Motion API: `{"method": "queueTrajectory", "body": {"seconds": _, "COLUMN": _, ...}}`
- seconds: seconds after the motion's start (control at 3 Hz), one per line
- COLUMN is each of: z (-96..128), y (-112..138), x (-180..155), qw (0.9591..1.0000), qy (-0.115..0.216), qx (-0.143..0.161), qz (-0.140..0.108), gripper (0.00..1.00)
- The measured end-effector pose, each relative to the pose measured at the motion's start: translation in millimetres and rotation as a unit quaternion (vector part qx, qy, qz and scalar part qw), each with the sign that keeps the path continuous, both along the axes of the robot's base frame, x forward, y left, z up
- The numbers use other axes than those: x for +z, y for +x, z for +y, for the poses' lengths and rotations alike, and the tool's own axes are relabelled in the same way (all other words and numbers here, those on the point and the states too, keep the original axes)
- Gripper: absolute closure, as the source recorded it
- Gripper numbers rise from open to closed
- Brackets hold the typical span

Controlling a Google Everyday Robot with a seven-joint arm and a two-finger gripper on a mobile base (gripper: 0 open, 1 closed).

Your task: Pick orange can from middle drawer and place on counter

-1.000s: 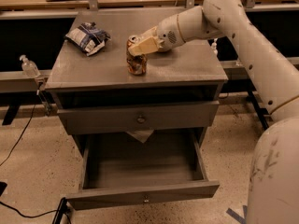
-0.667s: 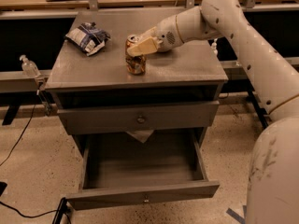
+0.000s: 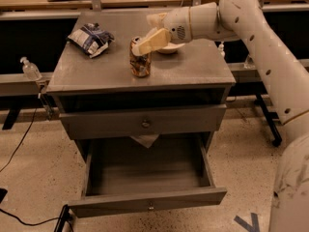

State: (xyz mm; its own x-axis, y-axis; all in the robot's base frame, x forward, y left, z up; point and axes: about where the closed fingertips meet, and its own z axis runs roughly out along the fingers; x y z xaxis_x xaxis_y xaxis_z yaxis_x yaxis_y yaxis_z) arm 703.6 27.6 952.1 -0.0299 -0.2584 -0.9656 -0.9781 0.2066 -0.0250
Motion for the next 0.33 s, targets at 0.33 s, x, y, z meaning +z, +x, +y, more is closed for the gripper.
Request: {"method": "queueTrajectory", "body": {"seconds": 0.33, "z": 0.0, "y": 0.0, "x": 0.0, "qw": 1.0000, "qy": 0.000, "qx": 0.000, "qz": 0.000, "gripper": 0.00}}
